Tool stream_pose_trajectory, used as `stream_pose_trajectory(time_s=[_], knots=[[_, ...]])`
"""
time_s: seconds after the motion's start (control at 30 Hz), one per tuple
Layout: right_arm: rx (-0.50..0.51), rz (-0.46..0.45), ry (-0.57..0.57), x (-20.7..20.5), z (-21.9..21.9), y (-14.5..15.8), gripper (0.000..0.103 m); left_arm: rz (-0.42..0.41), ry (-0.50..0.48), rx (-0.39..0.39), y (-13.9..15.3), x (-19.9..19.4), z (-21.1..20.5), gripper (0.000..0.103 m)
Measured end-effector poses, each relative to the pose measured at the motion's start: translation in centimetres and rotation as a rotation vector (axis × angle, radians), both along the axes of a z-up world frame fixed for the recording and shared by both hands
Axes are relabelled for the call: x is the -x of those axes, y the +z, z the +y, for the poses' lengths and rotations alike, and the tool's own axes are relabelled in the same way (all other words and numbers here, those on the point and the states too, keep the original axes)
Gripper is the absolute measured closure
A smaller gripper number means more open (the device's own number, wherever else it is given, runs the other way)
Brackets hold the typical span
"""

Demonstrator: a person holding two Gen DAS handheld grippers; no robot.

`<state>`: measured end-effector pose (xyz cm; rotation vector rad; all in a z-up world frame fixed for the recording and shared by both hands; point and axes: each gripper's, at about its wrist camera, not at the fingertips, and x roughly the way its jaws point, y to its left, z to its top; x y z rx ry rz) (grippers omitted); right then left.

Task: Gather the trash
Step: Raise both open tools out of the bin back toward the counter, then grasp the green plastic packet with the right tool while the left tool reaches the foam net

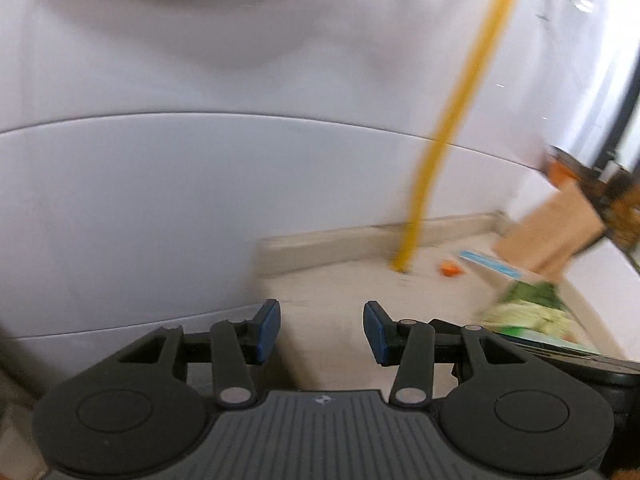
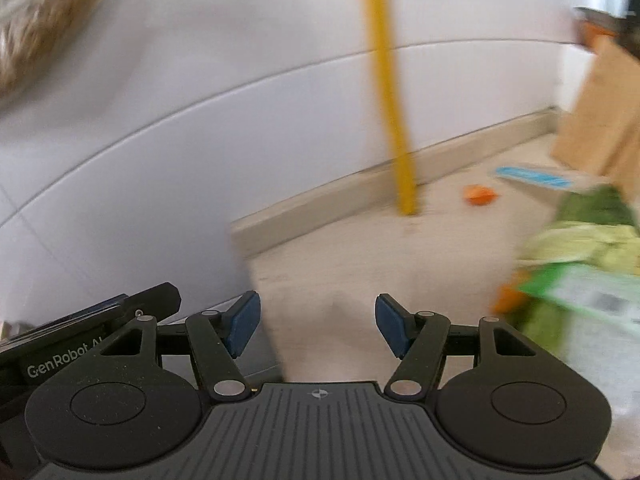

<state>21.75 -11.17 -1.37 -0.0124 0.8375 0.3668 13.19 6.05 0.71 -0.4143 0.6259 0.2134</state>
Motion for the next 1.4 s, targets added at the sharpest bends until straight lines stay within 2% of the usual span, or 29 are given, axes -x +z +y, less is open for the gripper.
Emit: stream_pose_trajectory(time_s=[0.23,0.53,0.67,0.8,0.9,1.03,1.23,1.3,1.37,1.4], knots=[[0.023,-0.046,-0.145,1.3,-7.5,1.9,0.032,-0.016,-0.192,0.006,0.9,-2.4,-6.9,0.063],[0.061,-0.058,-0.328,2.8,-16.1,2.9,0.032,-0.015,-0.366,-0.023,1.7,-5.2,-14.3,0.063],[0.067,-0.062,-0.363,2.7,-18.4,2.6,0.032,-0.007,-0.420,-0.020,1.5,-6.1,-15.8,0.062],[0.067,-0.055,-0.385,2.5,-20.1,2.4,0.025,0.005,-0.446,-0.018,1.0,-7.0,-16.2,0.060],[0.063,-0.049,-0.393,2.6,-21.4,2.3,0.025,0.014,-0.481,0.002,0.6,-7.3,-16.7,0.059],[0.050,-0.056,-0.395,3.0,-22.8,2.5,0.024,0.021,-0.532,-0.011,-0.1,-7.7,-18.1,0.054],[0.050,-0.080,-0.414,3.2,-24.4,3.1,0.021,0.060,-0.571,-0.015,-1.8,-8.8,-19.8,0.053],[0.051,-0.080,-0.416,3.0,-24.8,3.1,0.021,0.061,-0.569,-0.019,-2.4,-9.1,-20.2,0.054],[0.042,-0.073,-0.412,2.8,-25.2,2.8,0.021,0.060,-0.578,-0.027,-2.8,-9.3,-20.6,0.062],[0.039,-0.070,-0.411,2.6,-25.3,2.7,0.021,0.066,-0.578,-0.031,-3.0,-9.5,-20.6,0.072]])
